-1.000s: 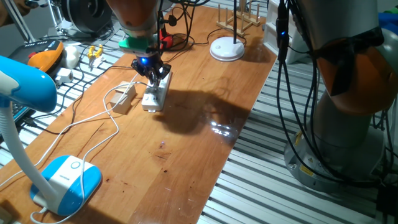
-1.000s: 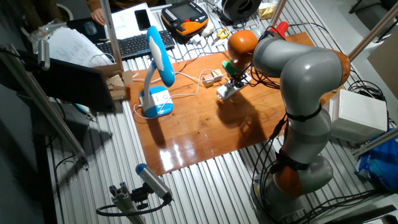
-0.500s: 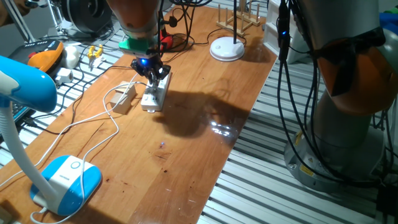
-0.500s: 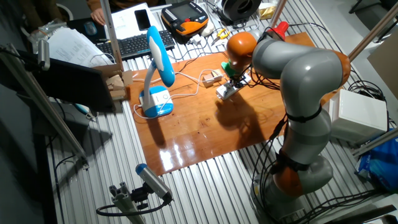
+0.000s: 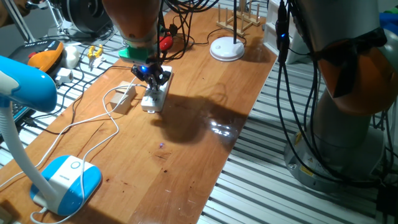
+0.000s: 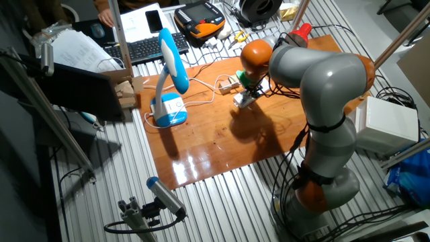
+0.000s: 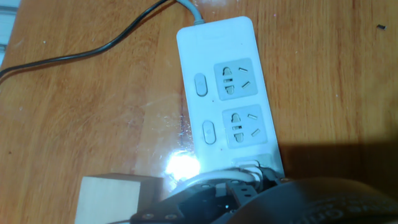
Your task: Plug in the power cord of the desk lamp, turn on the socket, and light up the desk lamp
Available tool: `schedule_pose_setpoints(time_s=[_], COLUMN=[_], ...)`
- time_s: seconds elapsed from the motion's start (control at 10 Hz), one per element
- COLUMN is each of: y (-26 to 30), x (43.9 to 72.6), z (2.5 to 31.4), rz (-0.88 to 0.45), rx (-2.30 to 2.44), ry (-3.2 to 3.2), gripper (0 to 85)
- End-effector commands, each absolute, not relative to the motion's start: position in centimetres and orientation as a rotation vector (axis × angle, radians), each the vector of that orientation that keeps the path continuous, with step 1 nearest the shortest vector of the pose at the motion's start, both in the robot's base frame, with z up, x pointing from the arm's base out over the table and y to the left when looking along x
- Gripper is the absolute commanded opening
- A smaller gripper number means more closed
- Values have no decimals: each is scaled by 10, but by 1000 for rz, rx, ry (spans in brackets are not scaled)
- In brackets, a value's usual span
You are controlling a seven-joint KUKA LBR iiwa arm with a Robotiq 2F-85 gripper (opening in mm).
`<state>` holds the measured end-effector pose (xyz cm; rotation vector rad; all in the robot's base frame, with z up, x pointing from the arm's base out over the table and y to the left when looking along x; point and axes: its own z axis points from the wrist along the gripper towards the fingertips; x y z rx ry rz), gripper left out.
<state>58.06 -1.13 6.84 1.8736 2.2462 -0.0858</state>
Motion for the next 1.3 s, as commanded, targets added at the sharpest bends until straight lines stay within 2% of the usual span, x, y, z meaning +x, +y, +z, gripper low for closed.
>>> schedule_pose_setpoints(time_s=[0.0, 0.8, 0.9, 1.0, 1.2], y=[-12, -15, -15, -13, -9], x=[583, 587, 587, 587, 590], z=[70, 59, 59, 60, 63], rz=[-80, -10, -9, -15, -16], rx=[1870, 1839, 1833, 1839, 1853], ry=[2244, 2272, 2276, 2266, 2235], gripper=[0, 0, 170, 170, 510])
